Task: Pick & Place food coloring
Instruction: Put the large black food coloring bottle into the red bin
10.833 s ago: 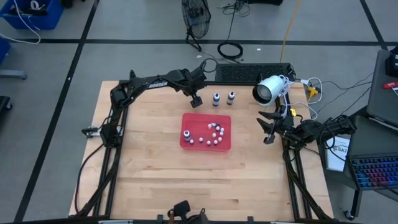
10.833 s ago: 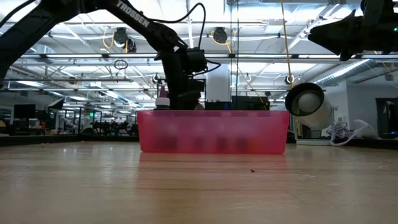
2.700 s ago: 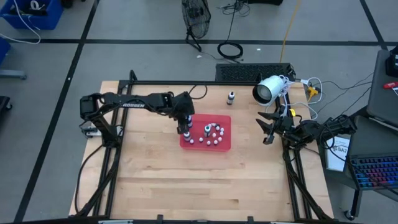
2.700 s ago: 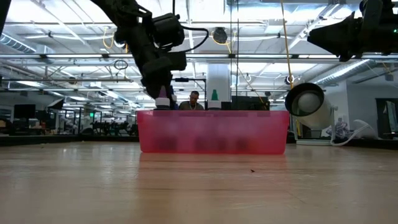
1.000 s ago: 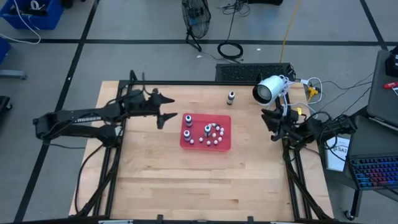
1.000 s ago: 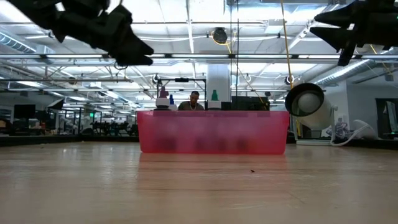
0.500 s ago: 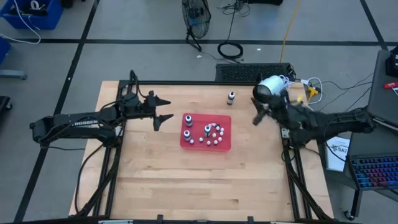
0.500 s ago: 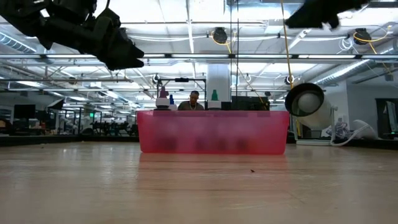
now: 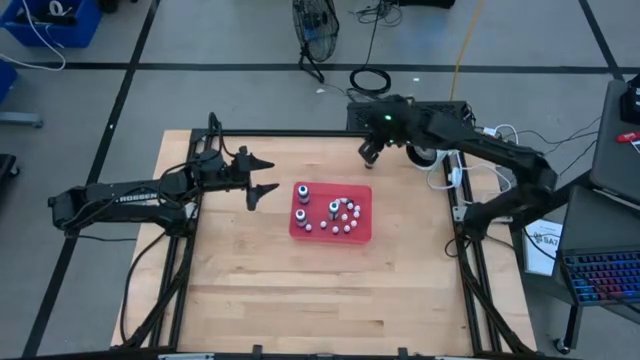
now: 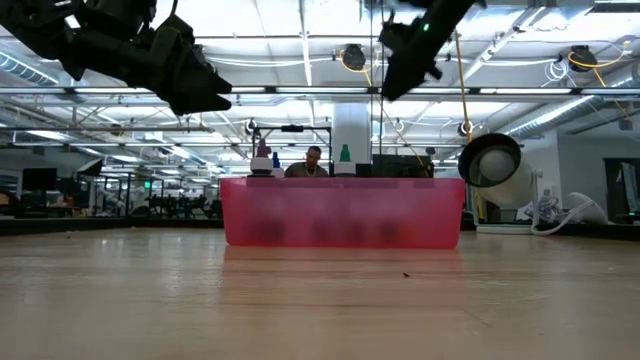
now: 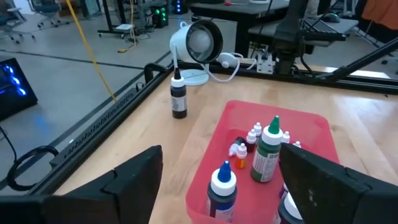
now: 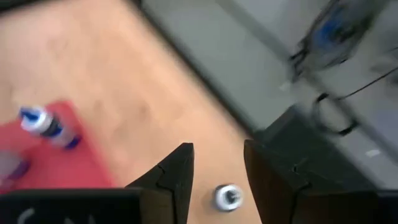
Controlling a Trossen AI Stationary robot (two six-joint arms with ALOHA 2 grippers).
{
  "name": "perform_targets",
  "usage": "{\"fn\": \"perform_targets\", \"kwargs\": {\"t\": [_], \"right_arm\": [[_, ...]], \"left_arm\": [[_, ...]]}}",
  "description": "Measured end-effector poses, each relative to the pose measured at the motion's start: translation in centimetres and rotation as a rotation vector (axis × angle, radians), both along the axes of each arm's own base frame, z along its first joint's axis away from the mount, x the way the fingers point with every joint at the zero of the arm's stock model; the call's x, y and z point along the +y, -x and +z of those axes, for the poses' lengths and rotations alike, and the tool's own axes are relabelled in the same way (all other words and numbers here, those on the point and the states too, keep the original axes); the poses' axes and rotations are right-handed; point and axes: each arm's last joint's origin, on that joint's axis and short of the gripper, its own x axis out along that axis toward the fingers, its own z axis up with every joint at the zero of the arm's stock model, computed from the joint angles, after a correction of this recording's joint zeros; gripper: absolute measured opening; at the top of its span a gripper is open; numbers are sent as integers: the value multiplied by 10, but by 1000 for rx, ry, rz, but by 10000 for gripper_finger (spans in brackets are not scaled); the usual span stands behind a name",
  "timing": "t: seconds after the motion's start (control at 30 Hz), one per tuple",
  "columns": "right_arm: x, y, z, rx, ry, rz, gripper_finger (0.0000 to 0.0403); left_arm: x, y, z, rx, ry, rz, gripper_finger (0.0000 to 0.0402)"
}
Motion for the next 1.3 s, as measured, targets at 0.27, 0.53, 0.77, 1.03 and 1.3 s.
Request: {"fn": "perform_targets", "kwargs": {"t": [0.27, 0.53, 0.77, 1.03, 1.3], "right_arm": [[-45, -1, -57, 221, -206, -133, 154], [-62, -7, -90, 282, -338, -180, 246], [-66, -15, -107, 300, -386, -179, 280], [-69, -19, -117, 321, -391, -169, 276], [-69, -19, -117, 317, -391, -172, 278]], "left_arm": [[0, 0, 0, 0, 0, 0, 313], [0, 0, 0, 0, 0, 0, 311], [1, -2, 27, -216, -215, 0, 306], [1, -1, 39, -350, -226, 9, 305], [4, 8, 31, -244, -141, 81, 306]]}}
